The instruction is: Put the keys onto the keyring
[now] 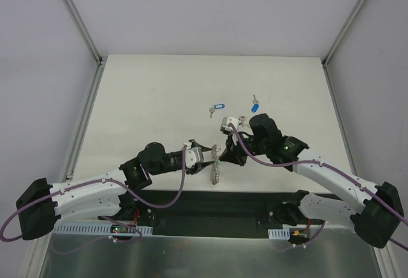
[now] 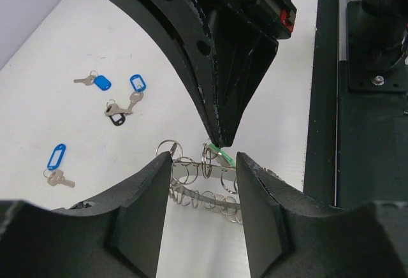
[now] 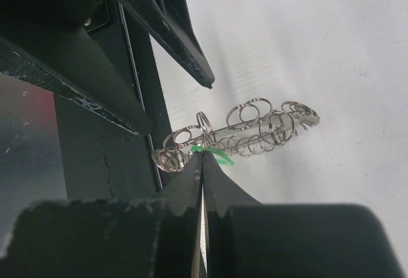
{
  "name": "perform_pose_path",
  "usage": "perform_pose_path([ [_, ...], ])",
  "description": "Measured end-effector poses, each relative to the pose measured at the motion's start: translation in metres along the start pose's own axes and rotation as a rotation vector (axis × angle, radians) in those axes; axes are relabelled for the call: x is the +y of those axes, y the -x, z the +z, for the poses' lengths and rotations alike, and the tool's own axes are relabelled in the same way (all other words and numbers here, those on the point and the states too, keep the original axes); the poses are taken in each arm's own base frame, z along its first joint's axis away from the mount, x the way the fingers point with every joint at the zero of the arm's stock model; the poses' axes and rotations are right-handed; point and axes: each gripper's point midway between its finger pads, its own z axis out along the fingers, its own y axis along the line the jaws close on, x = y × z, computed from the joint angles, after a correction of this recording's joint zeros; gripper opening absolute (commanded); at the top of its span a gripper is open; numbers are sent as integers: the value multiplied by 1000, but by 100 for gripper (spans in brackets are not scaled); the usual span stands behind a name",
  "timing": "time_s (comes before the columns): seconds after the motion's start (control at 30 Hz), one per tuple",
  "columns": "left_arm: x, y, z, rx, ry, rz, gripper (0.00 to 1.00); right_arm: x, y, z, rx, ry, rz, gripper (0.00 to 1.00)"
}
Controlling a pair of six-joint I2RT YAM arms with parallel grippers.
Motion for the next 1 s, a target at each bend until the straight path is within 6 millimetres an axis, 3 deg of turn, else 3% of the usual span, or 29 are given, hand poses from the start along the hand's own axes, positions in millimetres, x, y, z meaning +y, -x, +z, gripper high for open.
perform_pose_path([
  [0.17,2,-6,6,70,-33,0,36,2,1,-1,10,0,-14,1],
  [0.47,-2,-26,8,173,-61,-17,34,3,-1,0,19,-2,-20,1],
  [0.77,-1,-31,10,204,-58,-24,31,3,0,1,26,2,-21,1],
  [0.83,0,-30,11,204,-58,-24,27,3,0,2,27,3,-21,1],
  [1.0,-1,-33,13,210,-62,-28,4,4,0,2,28,4,-22,1],
])
